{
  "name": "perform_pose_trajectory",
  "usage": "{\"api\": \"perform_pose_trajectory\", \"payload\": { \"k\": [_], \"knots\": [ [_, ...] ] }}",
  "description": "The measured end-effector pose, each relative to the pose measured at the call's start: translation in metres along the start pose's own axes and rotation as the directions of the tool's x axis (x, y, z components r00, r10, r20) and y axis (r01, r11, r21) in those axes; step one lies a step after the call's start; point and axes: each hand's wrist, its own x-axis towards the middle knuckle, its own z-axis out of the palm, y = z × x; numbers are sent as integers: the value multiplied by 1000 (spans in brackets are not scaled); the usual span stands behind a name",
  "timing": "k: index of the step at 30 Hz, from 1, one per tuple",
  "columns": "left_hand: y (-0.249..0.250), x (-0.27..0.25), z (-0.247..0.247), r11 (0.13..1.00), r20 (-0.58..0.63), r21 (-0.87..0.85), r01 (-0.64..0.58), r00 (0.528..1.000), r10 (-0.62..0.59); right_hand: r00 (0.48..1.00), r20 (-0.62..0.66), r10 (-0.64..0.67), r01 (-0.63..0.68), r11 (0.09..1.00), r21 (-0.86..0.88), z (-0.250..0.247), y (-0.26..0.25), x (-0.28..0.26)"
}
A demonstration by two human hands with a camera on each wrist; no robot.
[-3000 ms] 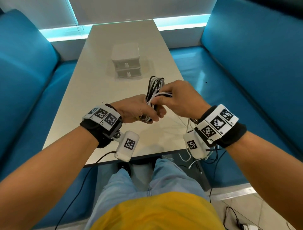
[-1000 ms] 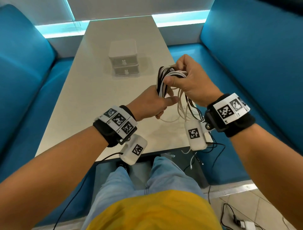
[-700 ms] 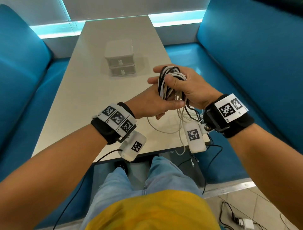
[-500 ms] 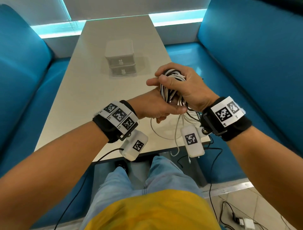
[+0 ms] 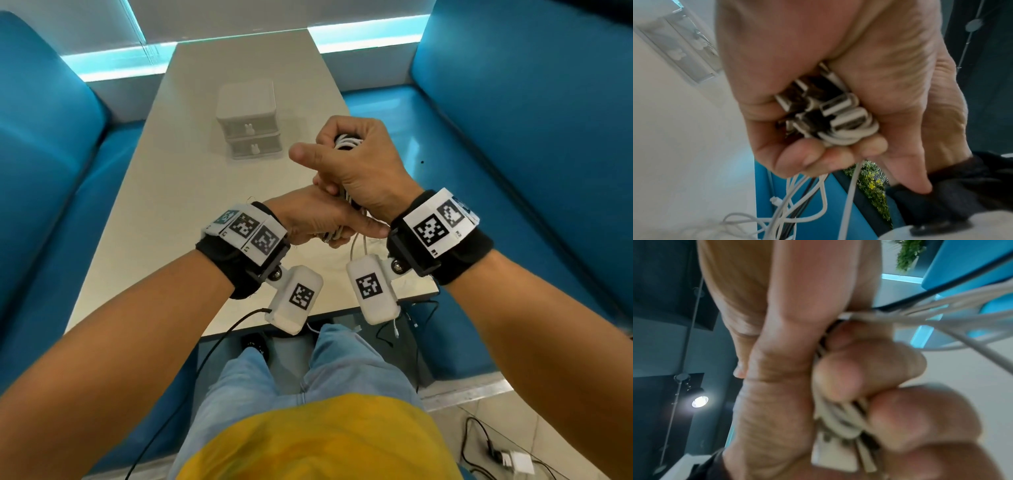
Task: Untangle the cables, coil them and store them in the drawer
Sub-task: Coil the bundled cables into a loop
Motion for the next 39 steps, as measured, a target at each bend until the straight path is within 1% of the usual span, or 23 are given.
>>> {"api": "perform_pose_trajectory", "payload": {
  "k": [4, 6, 8, 10, 12, 14, 16, 17, 18, 19, 20, 21, 22, 24, 27, 31, 33, 36, 39],
  "knots": [
    [-12, -6, 4, 997, -30, -70, -18, 999, 16, 998, -25, 51, -51, 999, 8, 5, 5, -1],
    [-17, -10, 3, 997, -69, -77, -9, 998, 3, 997, -48, 55, -56, 998, -20, 8, 7, 0],
    [-20, -16, -2, 1000, -146, -23, -7, 989, 4, 997, -63, 33, -38, 996, -80, 14, 10, 2],
    [-21, -22, -8, 997, -231, 74, -27, 972, 43, 998, -67, 15, -24, 991, -132, 20, 8, 7],
    [-21, -30, -14, 986, -328, 166, -21, 942, 75, 997, -82, 5, -18, 987, -160, 22, 6, 11],
    [-24, -38, -23, 972, -458, 234, 24, 884, 89, 994, -106, -5, -14, 984, -176, 20, 5, 14],
    [-28, -44, -35, 973, -557, 228, 29, 823, 106, 993, -115, -4, -16, 985, -174, 17, 5, 15],
    [-28, -46, -39, 974, -568, 225, 1, 812, 131, 994, -111, -6, -13, 986, -169, 16, 5, 16],
    [-27, -47, -41, 972, -542, 229, -45, 824, 166, 995, -99, -12, -5, 986, -164, 16, 5, 16],
    [-24, -46, -42, 966, -477, 233, -112, 853, 214, 996, -82, -22, 9, 988, -154, 18, 4, 15],
    [-22, -44, -41, 954, -387, 223, -200, 880, 275, 997, -63, -33, 24, 991, -133, 21, 3, 15],
    [-19, -42, -38, 939, -304, 190, -287, 892, 334, 998, -48, -43, 38, 994, -101, 24, 2, 15],
    [-16, -39, -36, 926, -245, 130, -355, 893, 377, 998, -39, -51, 48, 996, -71, 26, 0, 15],
    [-11, -33, -35, 910, -205, 9, -415, 890, 408, 997, -28, -66, 65, 997, -35, 29, -3, 16],
    [-8, -28, -32, 907, -164, -99, -410, 905, 392, 996, -25, -89, 88, 996, -12, 30, -5, 16],
    [-10, -23, -23, 904, -159, -168, -393, 916, 369, 987, -49, -156, 152, 986, -68, 31, -5, 12],
    [-13, -20, -19, 908, -159, -211, -363, 929, 335, 982, -55, -183, 176, 978, -115, 30, -5, 11],
    [-17, -16, -15, 933, -172, -205, -297, 949, 265, 978, -46, -202, 190, 964, -184, 29, -4, 10],
    [-17, -13, -13, 950, -201, -165, -265, 952, 231, 981, -16, -195, 187, 957, -220, 27, -2, 9]
  ]
}}
